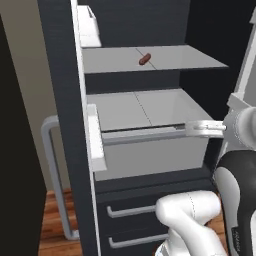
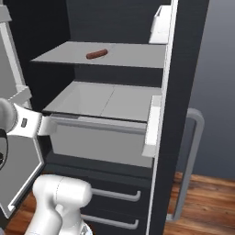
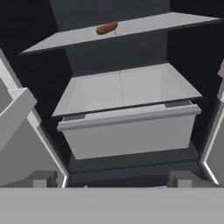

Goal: Move the hot dog bun to the plate on the dining table and place the condiment next to that plate. Then navigate to the fridge and take the sausage and place it on the plate as well.

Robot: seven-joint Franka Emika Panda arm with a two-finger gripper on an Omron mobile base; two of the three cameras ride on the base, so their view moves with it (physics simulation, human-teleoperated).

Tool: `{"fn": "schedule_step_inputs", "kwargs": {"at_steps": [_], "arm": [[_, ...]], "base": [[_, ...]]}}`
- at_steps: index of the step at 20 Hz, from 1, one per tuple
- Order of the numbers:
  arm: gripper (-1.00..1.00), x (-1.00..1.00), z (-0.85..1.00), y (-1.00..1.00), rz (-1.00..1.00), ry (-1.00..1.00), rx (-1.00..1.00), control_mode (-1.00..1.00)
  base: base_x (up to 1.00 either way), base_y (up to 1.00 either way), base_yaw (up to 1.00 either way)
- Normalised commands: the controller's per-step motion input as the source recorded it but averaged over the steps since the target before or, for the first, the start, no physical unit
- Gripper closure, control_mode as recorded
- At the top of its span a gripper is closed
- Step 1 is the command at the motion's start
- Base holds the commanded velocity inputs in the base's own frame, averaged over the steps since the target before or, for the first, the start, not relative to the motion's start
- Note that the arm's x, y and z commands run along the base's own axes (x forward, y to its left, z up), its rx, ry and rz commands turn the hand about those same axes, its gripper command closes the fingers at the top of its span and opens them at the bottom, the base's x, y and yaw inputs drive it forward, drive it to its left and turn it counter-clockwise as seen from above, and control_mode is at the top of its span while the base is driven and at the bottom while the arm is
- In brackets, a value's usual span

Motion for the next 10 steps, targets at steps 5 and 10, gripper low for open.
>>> {"fn": "schedule_step_inputs", "kwargs": {"at_steps": [5, 10], "arm": [[-1.0, 0.0, 0.0, 0.0, 0.0, 0.0, 0.0, 1.0], [-1.0, 0.07, 0.34, 0.0, 0.0, -0.01, 0.0, -1.0]], "base": [[0.72, 0.0, 0.0], [0.19, 0.0, 0.0]]}}
